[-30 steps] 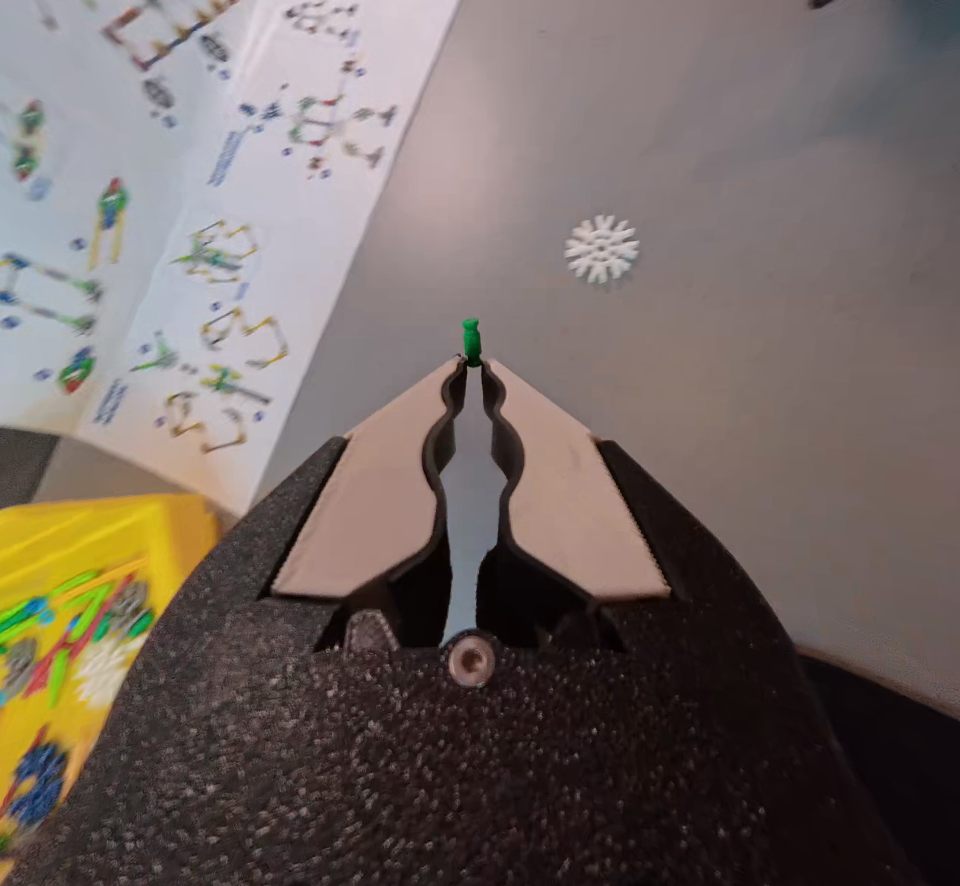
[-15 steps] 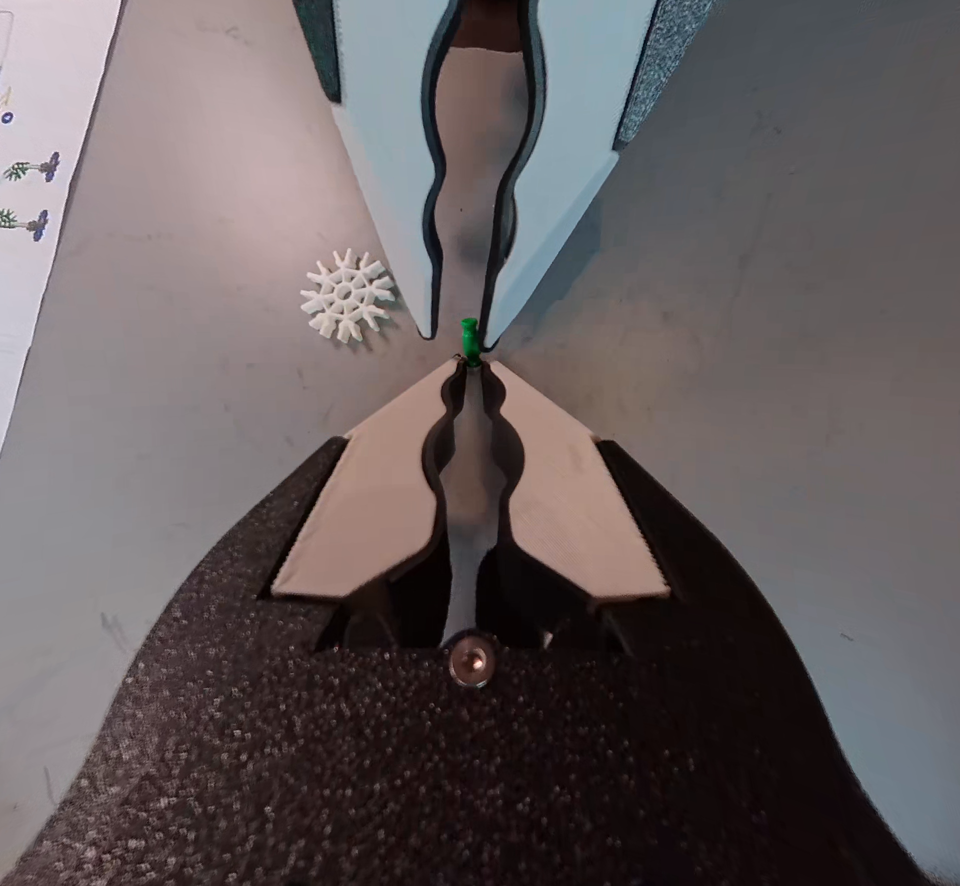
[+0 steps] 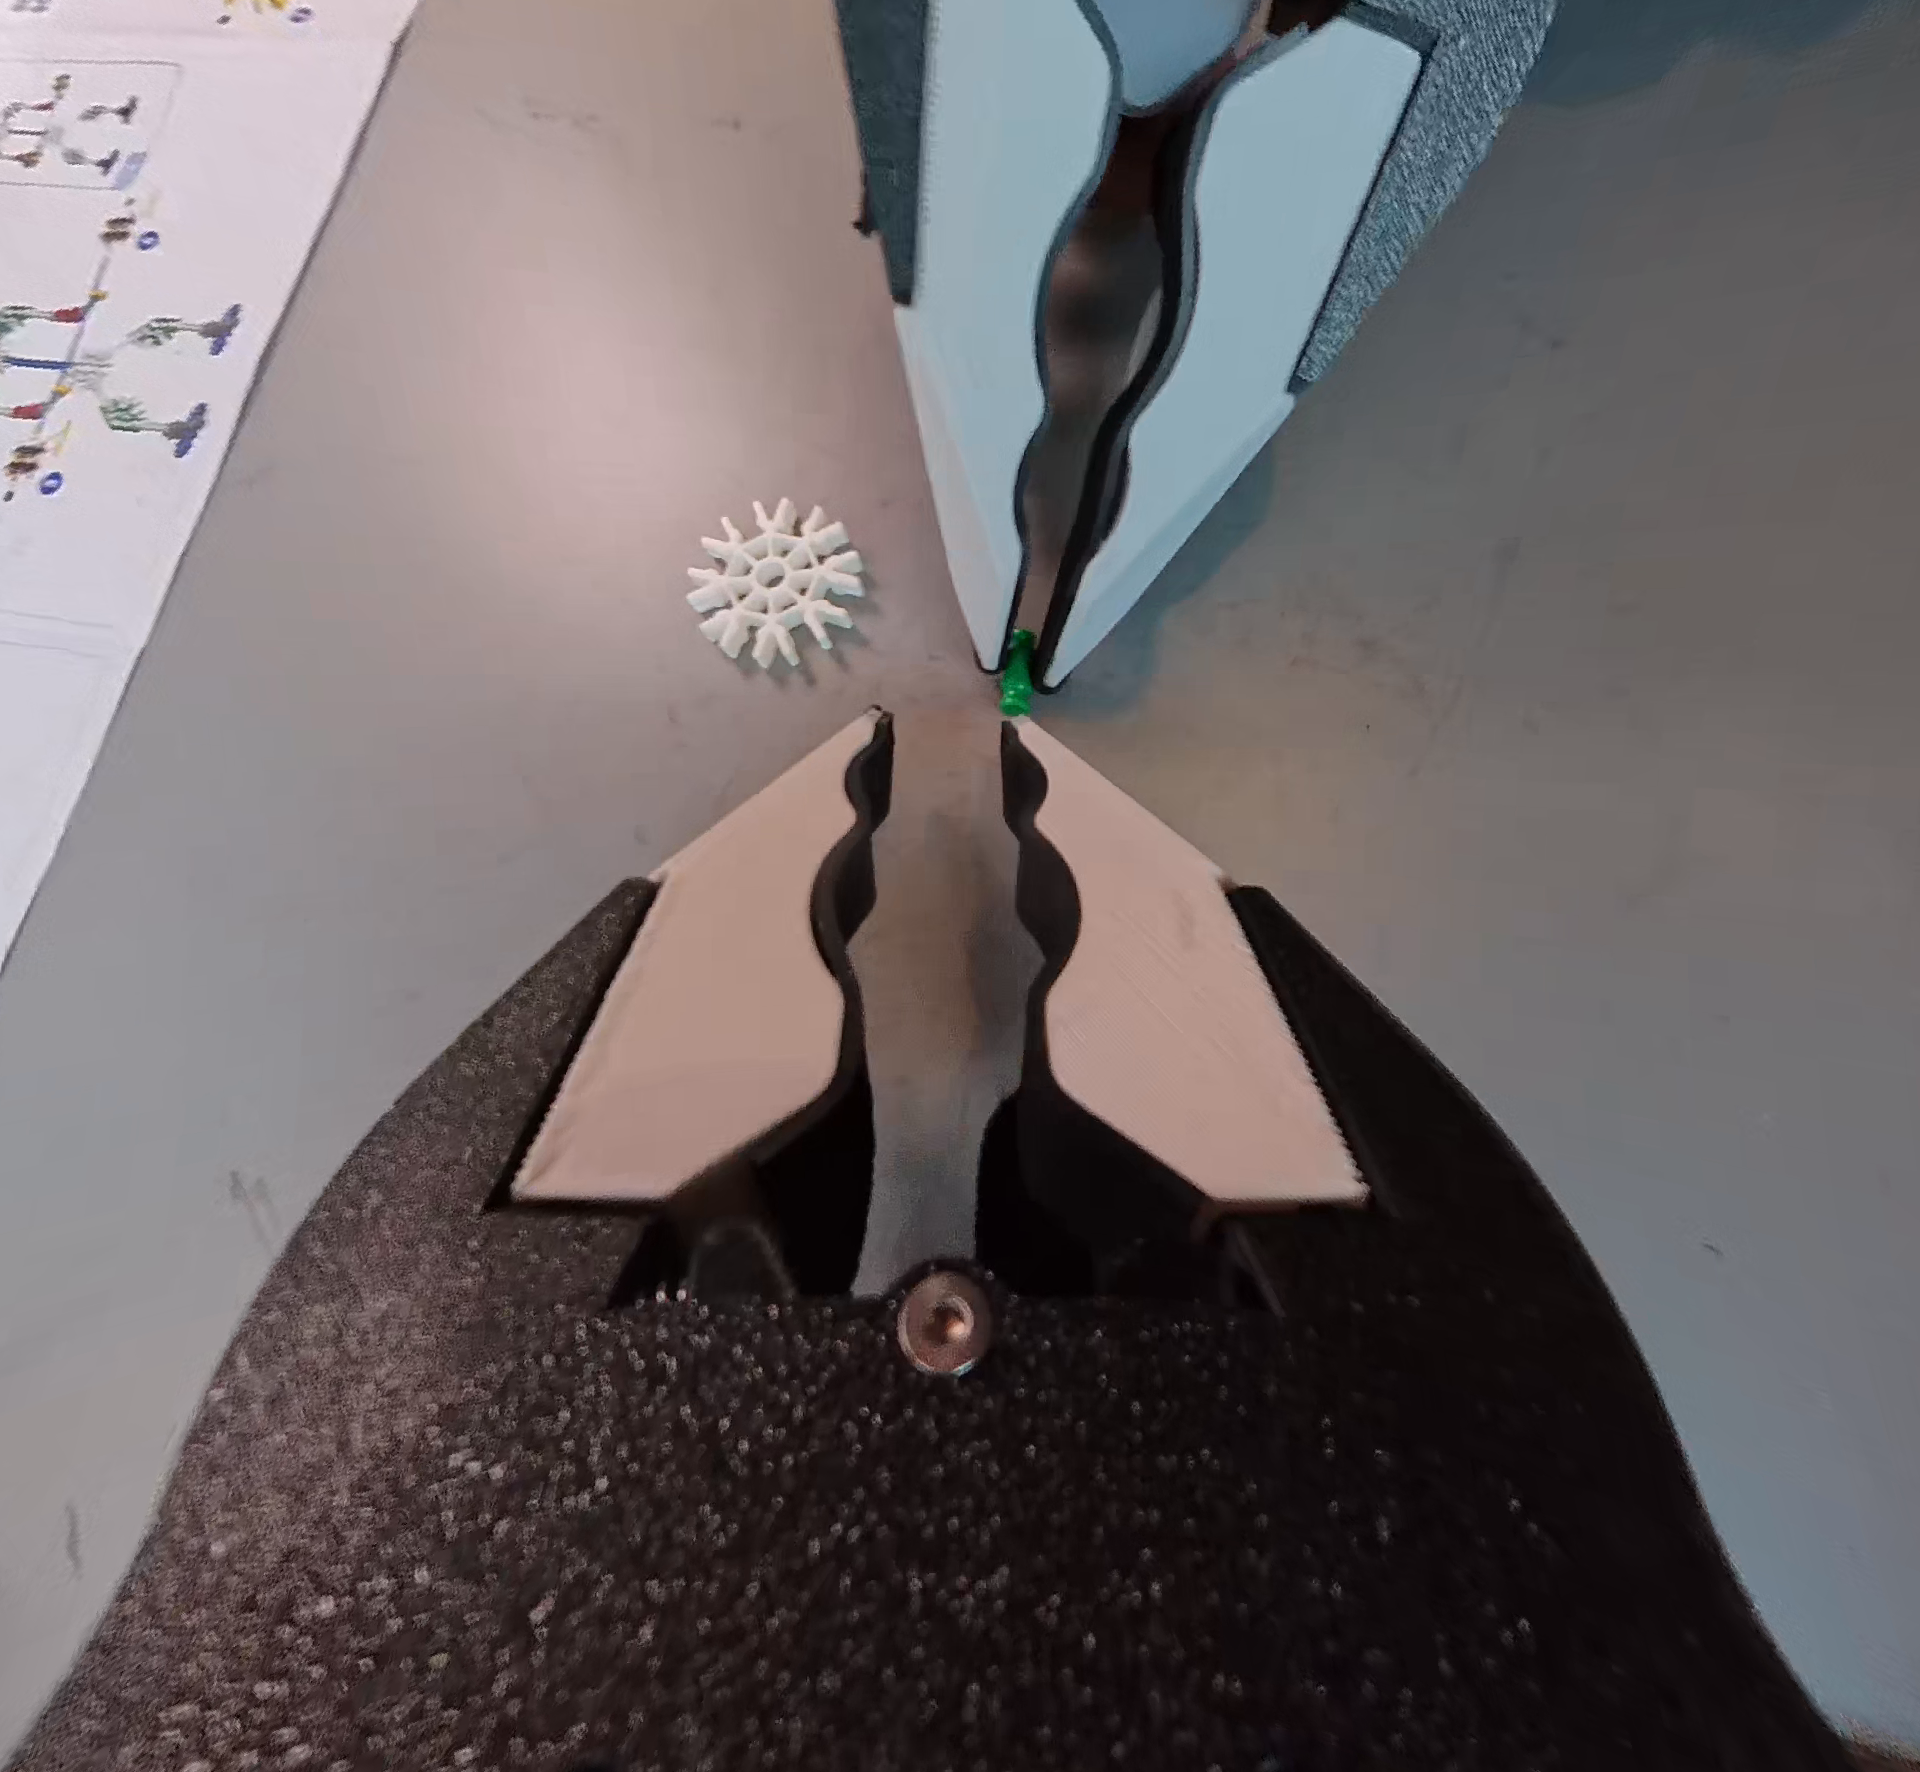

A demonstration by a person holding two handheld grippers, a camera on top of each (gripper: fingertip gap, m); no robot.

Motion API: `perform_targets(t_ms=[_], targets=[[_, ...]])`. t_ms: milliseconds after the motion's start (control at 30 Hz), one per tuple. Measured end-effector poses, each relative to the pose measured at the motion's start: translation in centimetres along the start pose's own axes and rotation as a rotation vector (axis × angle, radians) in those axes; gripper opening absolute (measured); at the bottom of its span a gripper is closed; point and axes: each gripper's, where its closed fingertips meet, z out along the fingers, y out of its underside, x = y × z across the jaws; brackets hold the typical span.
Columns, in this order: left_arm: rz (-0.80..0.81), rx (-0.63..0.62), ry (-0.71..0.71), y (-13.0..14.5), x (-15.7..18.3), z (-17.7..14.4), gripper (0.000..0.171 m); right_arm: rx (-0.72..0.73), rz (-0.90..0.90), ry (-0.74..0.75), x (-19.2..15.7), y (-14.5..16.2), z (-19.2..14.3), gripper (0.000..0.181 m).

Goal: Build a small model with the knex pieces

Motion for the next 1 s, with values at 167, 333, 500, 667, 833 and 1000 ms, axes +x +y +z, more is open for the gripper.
perform_targets(t_ms=[167,333,500,667,833,1000], targets=[[-0.176,0.061,-0.507,2.0,-11.1,-7.0,0.028,-0.029,0.014,0.016,0.0,0.9,-0.9,0.005],[-0.366,-0.207,-1.059,11.8,-19.4,-17.4,0.045,-0.071,0.06,-0.003,0.1,2.6,-2.5,0.005],[-0.455,-0.386,-0.998,16.3,-19.9,-17.3,0.043,-0.053,0.105,-0.032,0.2,2.7,-2.6,0.007],[-0.307,-0.482,-1.005,16.5,-20.2,-17.4,0.035,-0.052,0.103,-0.036,0.1,2.7,-2.7,0.01],[-0.222,-0.566,-0.818,15.1,-16.1,-16.4,0.03,-0.036,0.12,-0.048,0.0,2.7,-3.0,0.016],[-0.208,-0.567,-0.531,12.1,-7.2,-14.3,0.027,0.037,0.17,-0.069,0.1,2.0,-4.3,0.022]])
